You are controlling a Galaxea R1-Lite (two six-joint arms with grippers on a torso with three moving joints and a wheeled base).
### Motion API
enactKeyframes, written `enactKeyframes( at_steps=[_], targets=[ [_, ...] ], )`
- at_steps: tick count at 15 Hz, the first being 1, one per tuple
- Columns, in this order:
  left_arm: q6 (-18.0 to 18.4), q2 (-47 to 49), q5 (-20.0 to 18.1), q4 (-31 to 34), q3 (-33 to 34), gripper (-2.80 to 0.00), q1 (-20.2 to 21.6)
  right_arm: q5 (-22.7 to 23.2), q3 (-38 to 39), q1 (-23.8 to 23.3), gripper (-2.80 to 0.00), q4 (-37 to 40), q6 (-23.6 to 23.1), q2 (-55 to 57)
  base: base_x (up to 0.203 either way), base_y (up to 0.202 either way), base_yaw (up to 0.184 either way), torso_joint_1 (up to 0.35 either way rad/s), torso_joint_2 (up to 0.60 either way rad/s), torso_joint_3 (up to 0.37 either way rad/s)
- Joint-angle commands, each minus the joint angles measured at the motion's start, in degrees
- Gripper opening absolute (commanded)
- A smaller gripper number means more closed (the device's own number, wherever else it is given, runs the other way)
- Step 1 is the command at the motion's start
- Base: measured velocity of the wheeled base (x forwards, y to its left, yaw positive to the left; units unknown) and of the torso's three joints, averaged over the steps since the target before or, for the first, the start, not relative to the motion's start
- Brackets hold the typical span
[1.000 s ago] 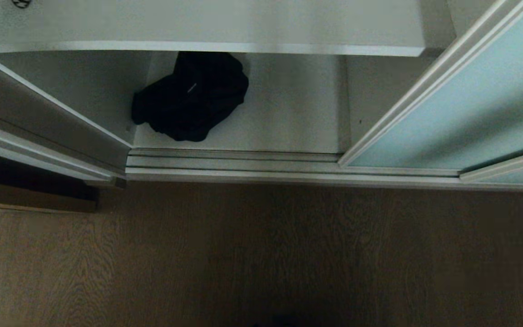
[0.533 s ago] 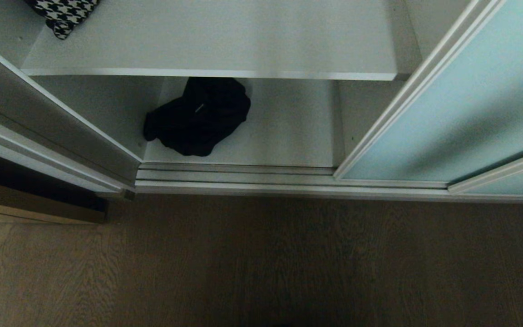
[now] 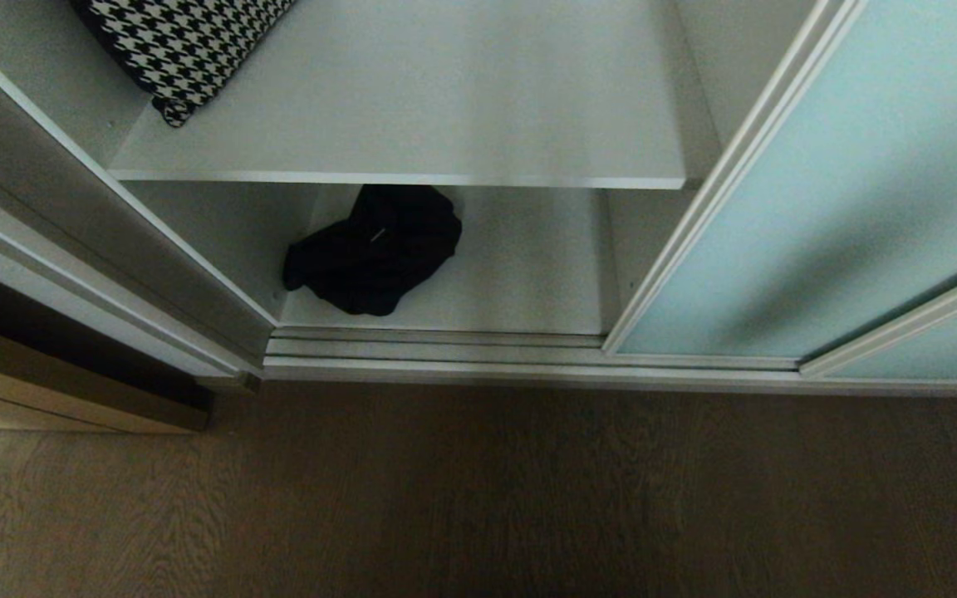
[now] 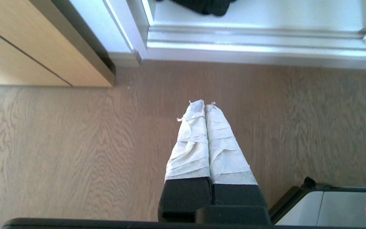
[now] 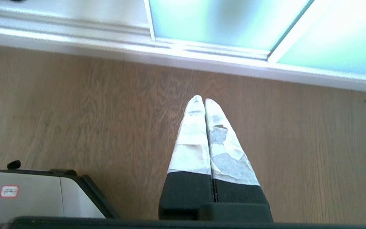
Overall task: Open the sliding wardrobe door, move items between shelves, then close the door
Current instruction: Close the door
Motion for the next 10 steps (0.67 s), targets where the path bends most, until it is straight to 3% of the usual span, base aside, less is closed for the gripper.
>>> enactKeyframes(
  at_steps=[1,10],
  targets=[
    [0.1,0.2,0.1,0.3,-0.1,-2.8,0.1,0.1,0.0,0.0,-2.8,0.0,0.0,-0.2,0.0,0.0,0.0,0.005,0.0,0.204],
    [0.1,0.2,0.1,0.3,-0.1,-2.8,0.1,0.0,0.0,0.0,-2.8,0.0,-0.1,-0.2,0.0,0.0,0.0,0.002,0.0,0.204]
  ],
)
